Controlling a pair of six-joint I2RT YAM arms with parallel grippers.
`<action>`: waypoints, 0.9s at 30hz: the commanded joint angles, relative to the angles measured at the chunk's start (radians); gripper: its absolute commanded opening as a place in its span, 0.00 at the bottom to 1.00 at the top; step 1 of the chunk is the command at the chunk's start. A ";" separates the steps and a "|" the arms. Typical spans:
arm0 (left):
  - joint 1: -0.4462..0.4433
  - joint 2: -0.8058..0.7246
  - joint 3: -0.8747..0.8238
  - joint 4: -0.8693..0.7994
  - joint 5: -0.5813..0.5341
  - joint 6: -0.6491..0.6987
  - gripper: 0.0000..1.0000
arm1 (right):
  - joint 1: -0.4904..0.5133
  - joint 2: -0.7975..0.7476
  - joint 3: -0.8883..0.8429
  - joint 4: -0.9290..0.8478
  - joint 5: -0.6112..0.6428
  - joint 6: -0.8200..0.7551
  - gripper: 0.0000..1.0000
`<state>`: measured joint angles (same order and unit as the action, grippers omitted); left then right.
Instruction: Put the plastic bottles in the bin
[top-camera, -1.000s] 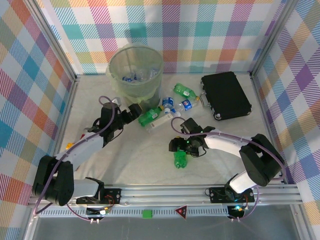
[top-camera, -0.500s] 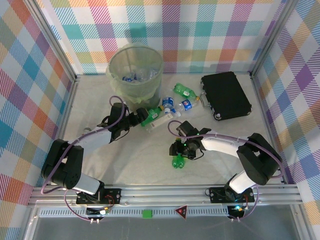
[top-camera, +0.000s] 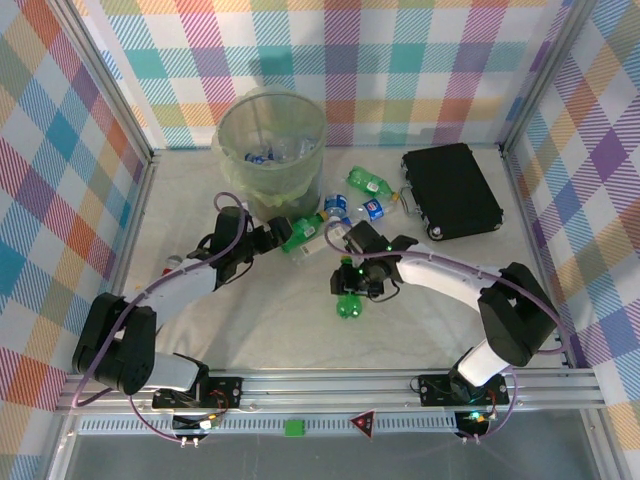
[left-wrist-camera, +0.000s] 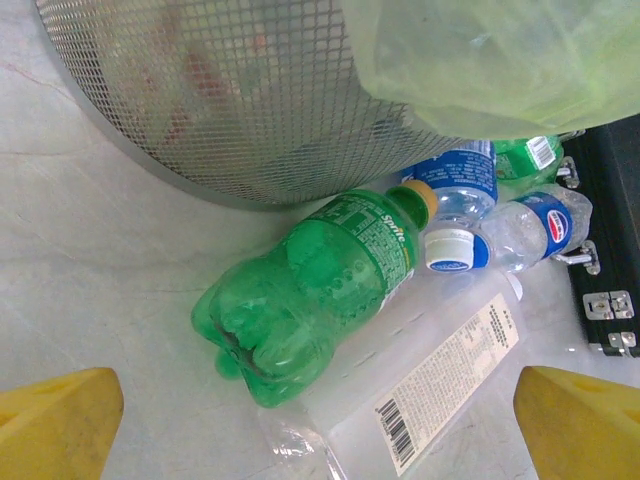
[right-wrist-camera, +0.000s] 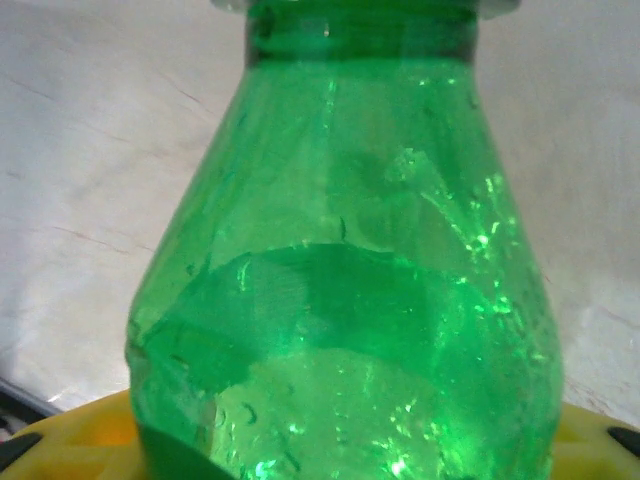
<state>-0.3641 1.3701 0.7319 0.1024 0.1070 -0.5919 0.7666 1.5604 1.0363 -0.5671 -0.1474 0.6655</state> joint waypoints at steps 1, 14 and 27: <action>0.011 -0.034 -0.023 -0.025 -0.027 0.035 1.00 | 0.003 -0.034 0.144 -0.113 0.060 -0.130 0.44; 0.054 -0.182 -0.120 -0.092 -0.095 0.084 1.00 | -0.018 0.131 0.766 -0.177 0.152 -0.414 0.44; 0.064 -0.207 -0.144 -0.096 -0.090 0.093 1.00 | -0.038 0.318 1.117 0.123 0.210 -0.520 0.44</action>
<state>-0.3103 1.1824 0.6098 0.0170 0.0242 -0.5106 0.7372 1.8179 2.0708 -0.5255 0.0387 0.2085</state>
